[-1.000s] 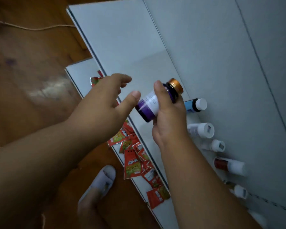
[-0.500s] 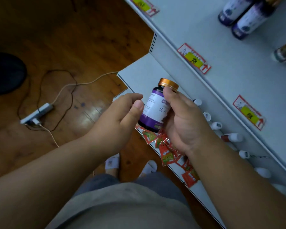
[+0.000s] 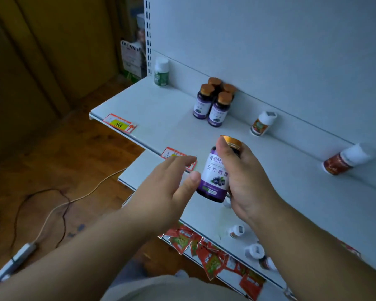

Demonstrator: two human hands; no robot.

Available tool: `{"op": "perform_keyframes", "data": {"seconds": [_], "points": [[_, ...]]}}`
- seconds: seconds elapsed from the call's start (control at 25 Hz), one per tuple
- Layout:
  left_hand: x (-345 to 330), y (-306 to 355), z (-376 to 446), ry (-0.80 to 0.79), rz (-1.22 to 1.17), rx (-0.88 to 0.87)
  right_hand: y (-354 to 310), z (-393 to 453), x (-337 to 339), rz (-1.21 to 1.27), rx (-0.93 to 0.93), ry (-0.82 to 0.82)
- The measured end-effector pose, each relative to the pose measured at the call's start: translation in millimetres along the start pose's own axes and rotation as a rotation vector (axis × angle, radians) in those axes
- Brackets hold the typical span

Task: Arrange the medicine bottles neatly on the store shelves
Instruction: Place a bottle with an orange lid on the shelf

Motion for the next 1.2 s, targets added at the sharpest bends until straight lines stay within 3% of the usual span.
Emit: {"op": "perform_keyframes", "data": {"seconds": [0.12, 0.32, 0.6, 0.8, 1.2], "points": [[-1.3, 2.7, 35.2, -0.088, 0.141, -0.068, -9.6, 20.2, 19.8, -0.021, -0.017, 0.116], [13.8, -19.8, 110.8, -0.178, 0.305, -0.178, -27.6, 71.6, 24.9, -0.309, 0.092, 0.277], [45.6, -89.1, 217.9, -0.294, 0.687, -0.145, -29.1, 162.0, -21.9, -0.741, 0.112, 0.410], [28.1, -114.7, 239.4, -0.369, 0.827, -0.226, -19.5, 175.8, -23.4, -0.798, 0.084, 0.586], [22.3, -118.1, 241.8, -0.378, 0.867, -0.224, -15.1, 190.1, -27.9, -0.841, 0.092, 0.630]]}}
Point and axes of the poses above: each hand's wrist, its own z-axis towards the middle knuckle, its own x-axis out of the back of the hand, y = z × x, the point moved 6 cm from there along z, towards the middle knuckle, and after that the axes turned 6 degrees about -y, right-handed, at the moved point
